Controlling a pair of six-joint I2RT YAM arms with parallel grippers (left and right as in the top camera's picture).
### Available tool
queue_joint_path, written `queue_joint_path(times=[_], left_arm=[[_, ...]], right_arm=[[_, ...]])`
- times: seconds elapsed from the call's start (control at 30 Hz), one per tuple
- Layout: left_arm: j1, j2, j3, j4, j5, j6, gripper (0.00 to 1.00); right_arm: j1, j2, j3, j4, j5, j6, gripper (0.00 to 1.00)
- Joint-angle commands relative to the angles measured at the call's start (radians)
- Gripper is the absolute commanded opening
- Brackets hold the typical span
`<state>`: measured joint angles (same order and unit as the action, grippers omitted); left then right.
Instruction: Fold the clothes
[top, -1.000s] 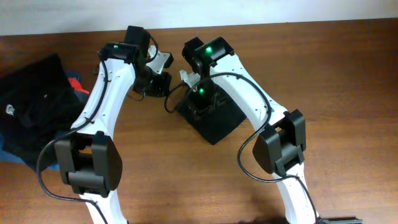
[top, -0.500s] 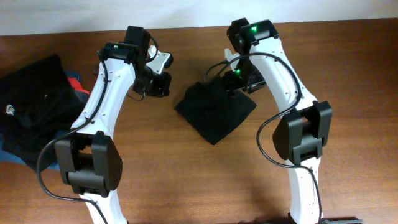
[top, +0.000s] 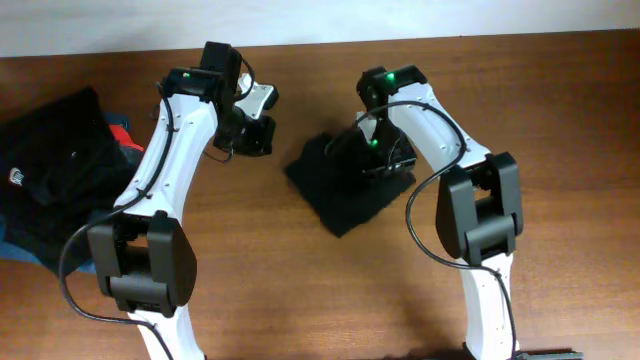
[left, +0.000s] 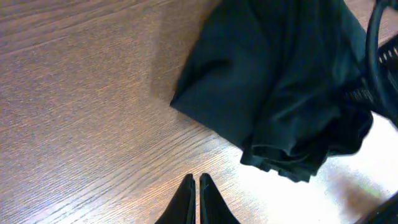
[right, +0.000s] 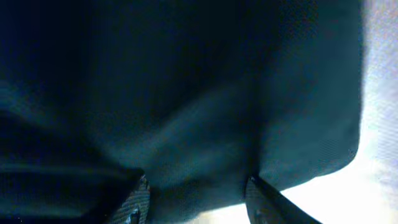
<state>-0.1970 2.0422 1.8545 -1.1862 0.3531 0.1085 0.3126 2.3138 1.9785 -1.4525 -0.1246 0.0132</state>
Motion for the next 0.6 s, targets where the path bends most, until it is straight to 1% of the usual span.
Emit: queue_joint_path(times=[0.0, 0.23, 0.33, 0.43, 0.57], left_arm=[[-0.003, -0.003, -0.001, 0.003, -0.006, -0.002, 0.05], [-0.003, -0.003, -0.001, 0.003, -0.006, -0.002, 0.05], [-0.003, -0.003, -0.001, 0.003, -0.006, -0.002, 0.05], [-0.003, -0.003, -0.001, 0.003, -0.007, -0.002, 0.05], [-0.003, -0.003, -0.001, 0.003, -0.007, -0.002, 0.05]], right_arm=[[0.017, -0.021, 0.016, -0.038, -0.023, -0.035, 0.55], [0.014, -0.021, 0.091, -0.089, -0.023, -0.035, 0.55], [0.022, -0.022, 0.126, -0.151, -0.048, -0.035, 0.56], [0.036, -0.021, 0.125, -0.218, -0.111, -0.066, 0.59], [0.066, -0.02, 0.119, -0.206, -0.108, -0.066, 0.61]])
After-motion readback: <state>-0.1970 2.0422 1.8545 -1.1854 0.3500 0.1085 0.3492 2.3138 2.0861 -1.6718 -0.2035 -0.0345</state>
